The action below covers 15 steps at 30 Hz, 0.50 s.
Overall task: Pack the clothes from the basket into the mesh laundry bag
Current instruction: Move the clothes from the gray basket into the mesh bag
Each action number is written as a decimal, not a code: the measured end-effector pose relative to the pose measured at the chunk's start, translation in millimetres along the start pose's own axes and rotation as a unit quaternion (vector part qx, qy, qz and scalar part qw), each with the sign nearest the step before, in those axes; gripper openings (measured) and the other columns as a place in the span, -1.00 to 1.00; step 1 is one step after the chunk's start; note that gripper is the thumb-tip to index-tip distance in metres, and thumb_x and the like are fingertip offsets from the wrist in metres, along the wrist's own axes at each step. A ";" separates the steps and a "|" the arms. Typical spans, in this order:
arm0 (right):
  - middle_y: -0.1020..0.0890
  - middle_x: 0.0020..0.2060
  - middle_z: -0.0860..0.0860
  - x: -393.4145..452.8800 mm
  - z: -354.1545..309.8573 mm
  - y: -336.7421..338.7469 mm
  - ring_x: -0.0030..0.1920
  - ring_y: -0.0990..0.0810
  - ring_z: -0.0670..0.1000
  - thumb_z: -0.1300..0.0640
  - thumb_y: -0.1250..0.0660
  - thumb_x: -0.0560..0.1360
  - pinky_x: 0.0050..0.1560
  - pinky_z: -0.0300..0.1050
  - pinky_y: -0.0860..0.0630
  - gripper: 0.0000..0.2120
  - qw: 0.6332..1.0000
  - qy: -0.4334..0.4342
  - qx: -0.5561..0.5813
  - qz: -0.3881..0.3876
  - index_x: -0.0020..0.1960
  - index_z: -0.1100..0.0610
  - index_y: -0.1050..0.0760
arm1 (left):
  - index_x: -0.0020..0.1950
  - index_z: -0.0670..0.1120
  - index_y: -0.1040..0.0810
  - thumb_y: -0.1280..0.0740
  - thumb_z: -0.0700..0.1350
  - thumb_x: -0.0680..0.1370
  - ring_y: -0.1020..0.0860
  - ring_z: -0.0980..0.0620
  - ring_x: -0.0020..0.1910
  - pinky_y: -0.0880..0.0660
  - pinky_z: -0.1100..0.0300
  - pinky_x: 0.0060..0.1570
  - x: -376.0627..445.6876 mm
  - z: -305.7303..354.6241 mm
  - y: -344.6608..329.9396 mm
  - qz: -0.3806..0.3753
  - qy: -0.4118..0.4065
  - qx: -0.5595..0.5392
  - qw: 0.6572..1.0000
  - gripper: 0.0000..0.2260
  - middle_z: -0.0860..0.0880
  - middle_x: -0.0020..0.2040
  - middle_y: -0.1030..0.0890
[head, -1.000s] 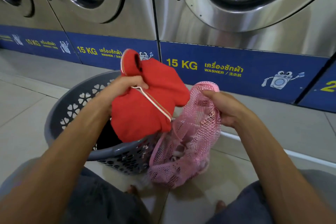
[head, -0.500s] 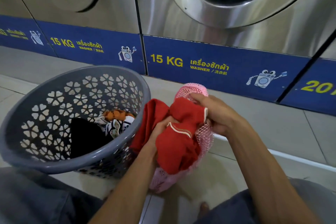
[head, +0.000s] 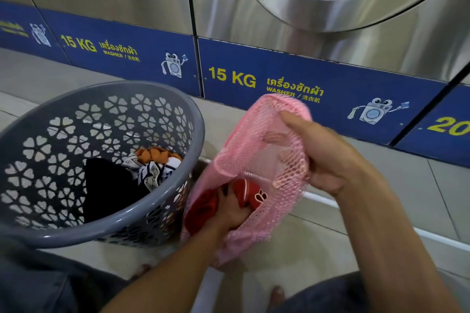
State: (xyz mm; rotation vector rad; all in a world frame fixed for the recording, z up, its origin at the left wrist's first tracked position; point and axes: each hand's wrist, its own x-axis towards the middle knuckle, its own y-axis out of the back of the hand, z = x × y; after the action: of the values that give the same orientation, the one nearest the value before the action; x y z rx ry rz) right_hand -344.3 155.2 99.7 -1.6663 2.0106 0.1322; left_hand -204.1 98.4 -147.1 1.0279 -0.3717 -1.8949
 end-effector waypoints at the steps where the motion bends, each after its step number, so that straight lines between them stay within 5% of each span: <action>1: -0.72 -0.29 0.10 -1.2 -4.2 7.0 -0.57 -0.58 -0.07 0.02 -0.22 0.68 -0.56 -0.30 -0.47 -0.67 1.000 0.010 0.022 0.011 0.05 0.25 -0.63 | 0.65 -0.03 0.09 -0.27 0.47 0.13 0.04 -0.27 0.61 0.06 -0.11 0.58 -2.4 -2.8 7.9 -0.019 -0.002 0.016 1.000 0.22 -0.24 0.63 0.08; 3: -0.76 -0.22 0.12 -4.6 -10.0 12.5 -0.39 -0.71 0.01 0.03 -0.24 0.67 -0.44 -0.16 -0.63 -0.67 0.998 0.025 0.049 0.036 0.15 0.26 -0.63 | 0.65 0.06 0.07 -0.33 0.56 0.07 0.03 -0.16 0.63 0.04 -0.08 0.59 -7.3 -13.5 28.0 -0.040 0.001 0.007 0.999 0.28 -0.12 0.65 0.06; 6: -0.77 -0.01 0.16 -7.7 -15.4 15.7 -0.16 -0.74 0.11 0.02 -0.25 0.67 -0.18 0.01 -0.72 -0.68 0.996 0.036 0.073 0.047 0.18 0.23 -0.63 | 0.53 0.18 -0.28 -0.43 0.54 0.15 -0.40 -0.04 0.46 -0.28 -0.03 0.50 -19.3 -26.9 51.3 -0.089 0.001 0.029 0.996 0.02 0.01 0.53 -0.40; 8: -0.77 -0.07 0.15 -9.4 -19.4 16.8 -0.17 -0.75 0.09 0.01 -0.24 0.67 -0.16 0.00 -0.72 -0.69 0.995 0.045 0.089 0.027 0.10 0.21 -0.64 | 0.52 0.11 -0.33 -0.46 0.43 0.27 -0.47 -0.06 0.39 -0.35 0.04 0.43 -32.1 -23.5 59.7 -0.117 0.019 0.057 0.991 -0.10 -0.02 0.46 -0.48; 13: -0.77 -0.15 0.12 -3.5 0.1 -5.5 -0.43 -0.69 -0.01 -0.05 -0.21 0.68 -0.47 -0.17 -0.59 -0.61 0.999 0.013 0.009 0.038 0.23 0.24 -0.59 | 0.63 -0.20 0.17 -0.13 0.39 0.56 -0.07 -0.28 0.60 0.00 -0.08 0.54 -63.6 -3.8 42.6 -0.085 0.046 0.289 0.953 -0.07 -0.29 0.63 0.02; 15: -0.76 -0.15 0.15 0.8 9.7 -12.0 -0.50 -0.65 -0.01 -0.03 -0.19 0.70 -0.53 -0.18 -0.54 -0.61 0.999 -0.019 -0.028 0.033 0.24 0.28 -0.56 | 0.62 -0.22 0.16 -0.13 0.44 0.52 -0.11 -0.27 0.59 -0.07 -0.10 0.54 -69.2 -2.0 39.3 -0.088 0.038 0.314 0.945 -0.01 -0.28 0.63 -0.01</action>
State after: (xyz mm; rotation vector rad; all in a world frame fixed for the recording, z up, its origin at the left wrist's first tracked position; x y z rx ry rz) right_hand -329.9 155.5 93.9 -1.6205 2.0507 0.2447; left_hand -163.8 135.4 -89.3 1.5904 -0.9032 -1.9246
